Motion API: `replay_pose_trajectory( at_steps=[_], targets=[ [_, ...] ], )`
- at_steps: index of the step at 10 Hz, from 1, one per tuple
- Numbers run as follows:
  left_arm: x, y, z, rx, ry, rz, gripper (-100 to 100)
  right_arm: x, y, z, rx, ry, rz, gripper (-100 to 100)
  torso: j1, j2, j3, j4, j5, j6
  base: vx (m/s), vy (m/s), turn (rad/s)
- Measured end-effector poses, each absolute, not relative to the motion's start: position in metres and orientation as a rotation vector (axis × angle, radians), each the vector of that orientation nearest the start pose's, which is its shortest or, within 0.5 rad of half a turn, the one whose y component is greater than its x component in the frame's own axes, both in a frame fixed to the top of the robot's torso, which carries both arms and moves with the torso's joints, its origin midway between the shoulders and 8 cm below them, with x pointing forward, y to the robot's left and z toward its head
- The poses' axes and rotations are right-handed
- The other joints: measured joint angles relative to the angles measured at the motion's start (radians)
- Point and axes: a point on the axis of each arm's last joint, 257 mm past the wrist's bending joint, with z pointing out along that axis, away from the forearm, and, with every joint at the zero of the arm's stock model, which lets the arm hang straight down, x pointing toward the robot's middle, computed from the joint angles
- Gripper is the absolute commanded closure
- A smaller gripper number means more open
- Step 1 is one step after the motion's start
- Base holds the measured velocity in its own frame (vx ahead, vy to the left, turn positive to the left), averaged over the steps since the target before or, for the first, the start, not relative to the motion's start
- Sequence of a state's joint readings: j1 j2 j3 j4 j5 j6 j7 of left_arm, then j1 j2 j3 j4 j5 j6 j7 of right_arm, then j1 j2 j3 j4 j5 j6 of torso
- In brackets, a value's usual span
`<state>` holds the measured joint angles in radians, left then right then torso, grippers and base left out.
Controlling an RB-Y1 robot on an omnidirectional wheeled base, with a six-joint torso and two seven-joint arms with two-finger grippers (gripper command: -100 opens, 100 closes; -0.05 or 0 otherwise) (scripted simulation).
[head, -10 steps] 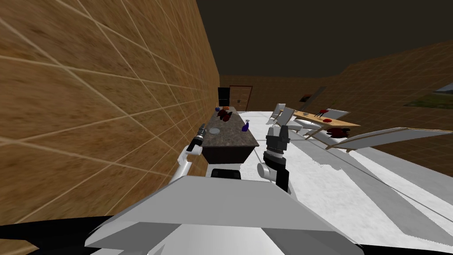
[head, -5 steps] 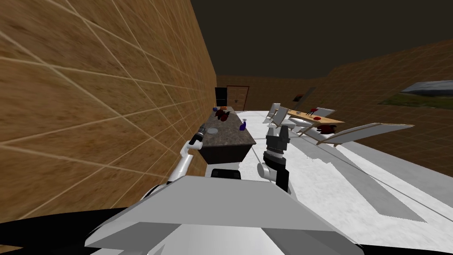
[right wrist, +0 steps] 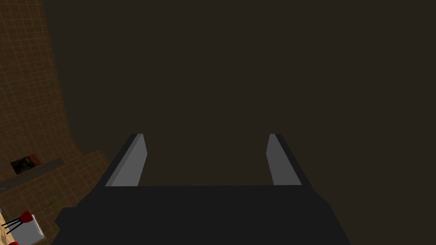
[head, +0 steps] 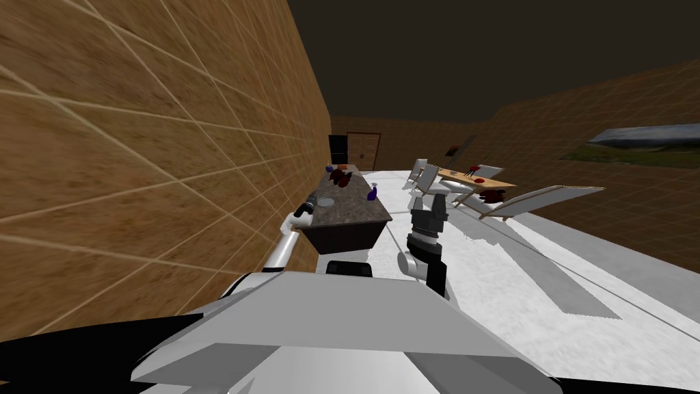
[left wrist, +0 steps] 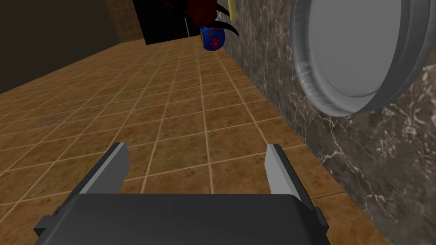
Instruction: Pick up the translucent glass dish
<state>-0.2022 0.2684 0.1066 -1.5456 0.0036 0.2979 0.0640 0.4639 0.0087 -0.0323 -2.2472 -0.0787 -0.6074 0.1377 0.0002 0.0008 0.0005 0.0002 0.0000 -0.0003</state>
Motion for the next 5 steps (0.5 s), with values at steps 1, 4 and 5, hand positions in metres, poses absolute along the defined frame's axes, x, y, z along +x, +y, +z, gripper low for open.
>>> replay_pose_trajectory(
  at_steps=[1, 4, 5],
  targets=[
    [0.603, 0.344, -0.181, -1.223, 1.292, -0.937, -100, 0.330, -0.296, 0.041, 0.579, 0.509, 1.220, 0, 0.000, 0.000, 0.000, 0.000, 0.000, 0.000, -0.006, -0.002, 0.008],
    [0.614, 0.361, -0.191, -1.295, 1.317, -0.882, -100, 0.330, -0.296, 0.041, 0.579, 0.509, 1.220, 0, 0.000, -0.001, 0.000, 0.000, 0.000, -0.001, -0.008, -0.004, -0.061],
    [0.614, 0.363, -0.194, -1.313, 1.326, -0.869, -100, 0.330, -0.296, 0.041, 0.579, 0.509, 1.220, 0, 0.000, -0.001, 0.000, 0.000, 0.000, -0.001, -0.010, -0.007, -0.123]
  ],
)
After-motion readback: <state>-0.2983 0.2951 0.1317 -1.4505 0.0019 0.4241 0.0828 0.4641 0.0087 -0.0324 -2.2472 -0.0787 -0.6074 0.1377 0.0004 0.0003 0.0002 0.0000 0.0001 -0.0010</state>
